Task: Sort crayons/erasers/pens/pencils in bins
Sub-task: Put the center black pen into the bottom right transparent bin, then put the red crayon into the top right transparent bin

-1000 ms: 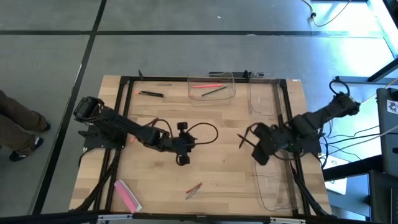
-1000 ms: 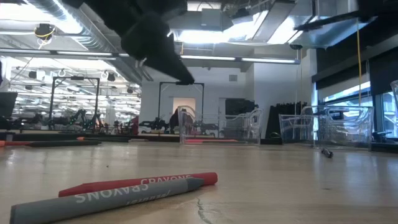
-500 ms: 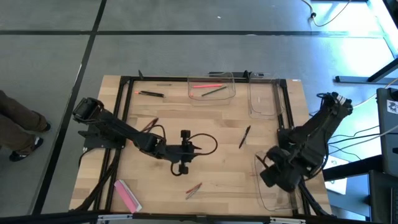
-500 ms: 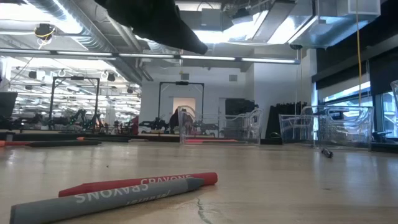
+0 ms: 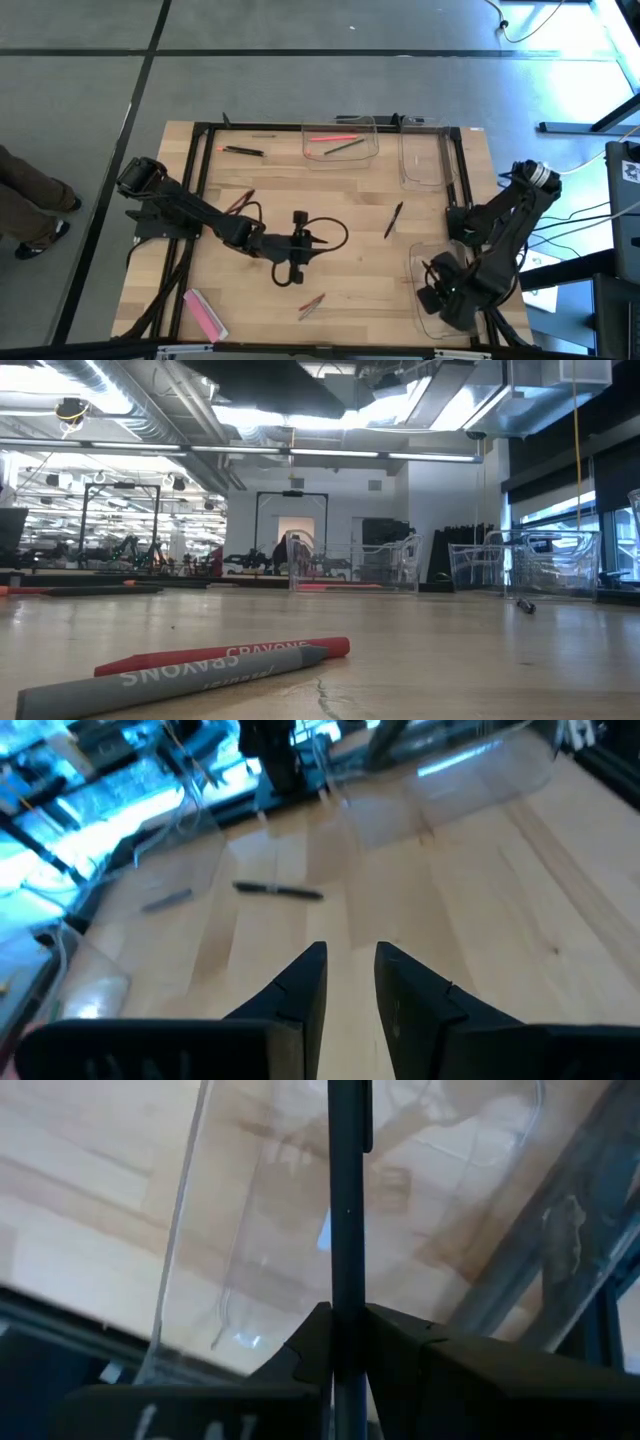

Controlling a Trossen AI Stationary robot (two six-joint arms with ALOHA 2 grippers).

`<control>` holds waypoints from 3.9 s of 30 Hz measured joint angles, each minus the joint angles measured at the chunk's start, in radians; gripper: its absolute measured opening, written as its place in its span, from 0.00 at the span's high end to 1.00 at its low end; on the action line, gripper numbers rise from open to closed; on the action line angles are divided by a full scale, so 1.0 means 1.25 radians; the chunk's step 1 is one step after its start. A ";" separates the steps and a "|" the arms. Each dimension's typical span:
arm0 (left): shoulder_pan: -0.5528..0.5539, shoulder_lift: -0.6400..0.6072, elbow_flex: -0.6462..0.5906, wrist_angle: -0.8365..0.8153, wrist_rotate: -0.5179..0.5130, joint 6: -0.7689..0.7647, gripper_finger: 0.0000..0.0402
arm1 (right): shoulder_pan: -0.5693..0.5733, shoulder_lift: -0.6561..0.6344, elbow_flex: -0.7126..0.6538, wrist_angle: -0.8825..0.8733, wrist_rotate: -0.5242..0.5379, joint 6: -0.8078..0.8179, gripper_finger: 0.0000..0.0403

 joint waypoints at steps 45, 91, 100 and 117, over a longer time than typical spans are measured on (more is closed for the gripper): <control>-0.014 -0.022 0.123 -0.176 0.123 -0.038 0.80 | -0.049 0.188 0.000 0.067 -0.014 0.020 0.77; 0.216 -0.143 0.123 -0.845 0.201 -0.853 0.80 | -0.041 -0.032 0.000 0.031 0.475 -0.491 0.76; 0.068 -0.081 0.123 -0.680 0.243 -0.710 0.80 | -0.042 -0.033 0.010 0.035 0.478 -0.571 0.76; -0.127 0.104 0.123 -0.368 0.226 -0.607 0.80 | -0.045 -0.037 0.048 0.048 0.548 -0.662 0.76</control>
